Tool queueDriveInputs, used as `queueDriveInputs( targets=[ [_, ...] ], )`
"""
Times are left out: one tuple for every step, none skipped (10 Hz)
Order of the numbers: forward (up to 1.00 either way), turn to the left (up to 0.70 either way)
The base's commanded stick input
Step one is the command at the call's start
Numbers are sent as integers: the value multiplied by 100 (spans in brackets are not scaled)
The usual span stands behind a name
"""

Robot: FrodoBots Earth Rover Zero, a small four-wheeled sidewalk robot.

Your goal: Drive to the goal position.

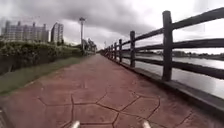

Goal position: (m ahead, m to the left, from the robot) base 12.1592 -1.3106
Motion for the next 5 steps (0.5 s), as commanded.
queueDriveInputs(
  targets=[
    [50, 7],
    [50, 2],
    [50, 0],
    [50, 0],
    [50, 0]
  ],
)
